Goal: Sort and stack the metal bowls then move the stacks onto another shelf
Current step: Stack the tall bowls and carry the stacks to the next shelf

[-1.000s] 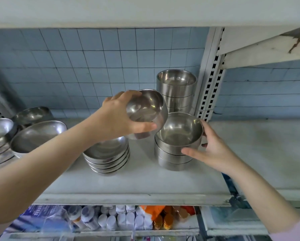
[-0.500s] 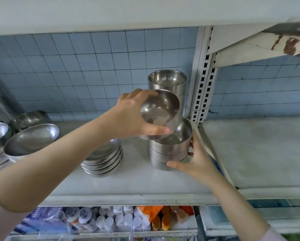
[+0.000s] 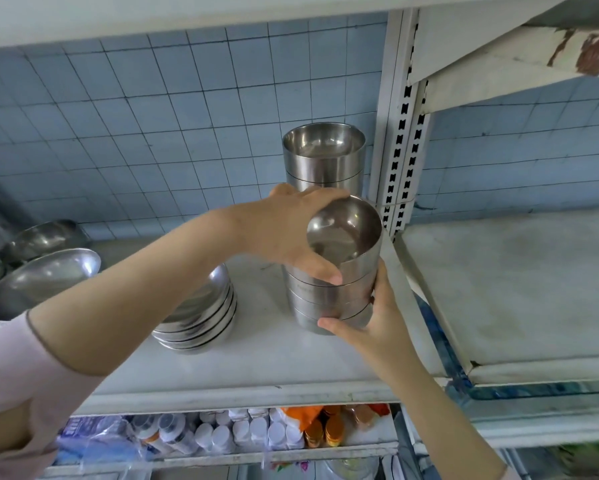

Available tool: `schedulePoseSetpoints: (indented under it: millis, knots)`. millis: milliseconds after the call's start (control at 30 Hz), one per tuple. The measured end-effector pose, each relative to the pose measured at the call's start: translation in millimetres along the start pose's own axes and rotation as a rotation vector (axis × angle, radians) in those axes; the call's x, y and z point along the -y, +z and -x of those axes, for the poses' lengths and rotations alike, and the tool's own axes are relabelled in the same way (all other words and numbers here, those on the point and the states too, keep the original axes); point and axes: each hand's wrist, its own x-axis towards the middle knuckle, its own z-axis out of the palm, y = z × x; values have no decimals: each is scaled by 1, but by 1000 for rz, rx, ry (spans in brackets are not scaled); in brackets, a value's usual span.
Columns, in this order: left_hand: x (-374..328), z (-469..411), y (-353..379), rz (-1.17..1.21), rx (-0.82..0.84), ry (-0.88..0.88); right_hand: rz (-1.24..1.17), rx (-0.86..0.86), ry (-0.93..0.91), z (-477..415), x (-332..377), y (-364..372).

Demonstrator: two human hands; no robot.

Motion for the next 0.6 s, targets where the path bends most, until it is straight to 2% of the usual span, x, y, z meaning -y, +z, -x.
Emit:
schedulePoseSetpoints:
  millis: [367,500,600]
  knots:
    - [8,-12,1,-80,59,28,49,28,64,-2,3,-1]
    - [13,-1,11,79,42,9,-55,58,87,-3,33,-14]
    - [28,13,11,120,-5,4,94,-2,6,-9,67,-29]
